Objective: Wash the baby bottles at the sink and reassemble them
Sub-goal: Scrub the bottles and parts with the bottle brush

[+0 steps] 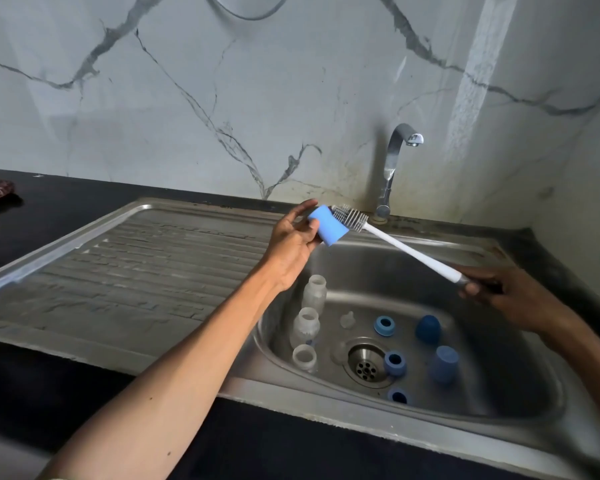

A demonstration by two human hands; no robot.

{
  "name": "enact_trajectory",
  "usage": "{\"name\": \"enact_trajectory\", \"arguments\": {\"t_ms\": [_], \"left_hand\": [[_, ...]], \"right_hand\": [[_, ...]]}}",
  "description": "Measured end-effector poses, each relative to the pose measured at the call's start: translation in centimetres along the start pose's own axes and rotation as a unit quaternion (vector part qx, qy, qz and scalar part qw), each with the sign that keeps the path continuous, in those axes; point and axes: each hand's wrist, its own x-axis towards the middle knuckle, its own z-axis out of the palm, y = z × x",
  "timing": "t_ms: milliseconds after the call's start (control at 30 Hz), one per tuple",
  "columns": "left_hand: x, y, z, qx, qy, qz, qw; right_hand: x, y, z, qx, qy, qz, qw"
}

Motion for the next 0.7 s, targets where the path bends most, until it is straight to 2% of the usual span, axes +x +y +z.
{"name": "enact_trajectory", "arguments": {"t_ms": [67,167,333,500,633,700], "left_hand": [[-0.3,0.0,-0.3,0.005,-0.014,-0.009,1.000],[-0.8,-1.3,-0.1,0.105,-0.043,-0.033,0.993],[-0.4,-1.8,-0.3,0.272,-0.015,0.019,0.962],[-0.5,-1.8,-1.3,0.457,-0.056,0.067,0.885],[-1.2,-2.2,-0.6,0.548,-0.118,0.054,0.826],[-1.3,-1.9,-0.3,0.512,-0.116,0.050,0.850]], "right_hand": [[-0.1,0.3,-0.2,-0.008,-0.003,0.001,1.000],[0.2,0.3,0.8,-0.019,0.011,0.021,1.000],[0.0,0.5,-0.8,-0.006,0.033,0.030,0.999],[-0.3,0.2,-1.3,-0.030,0.070,0.026,0.997],[0.1,-0.1,-0.2,-0.027,0.075,-0.003,0.997],[0.1,0.7,-1.1,-0.024,0.077,0.008,0.997]]}}
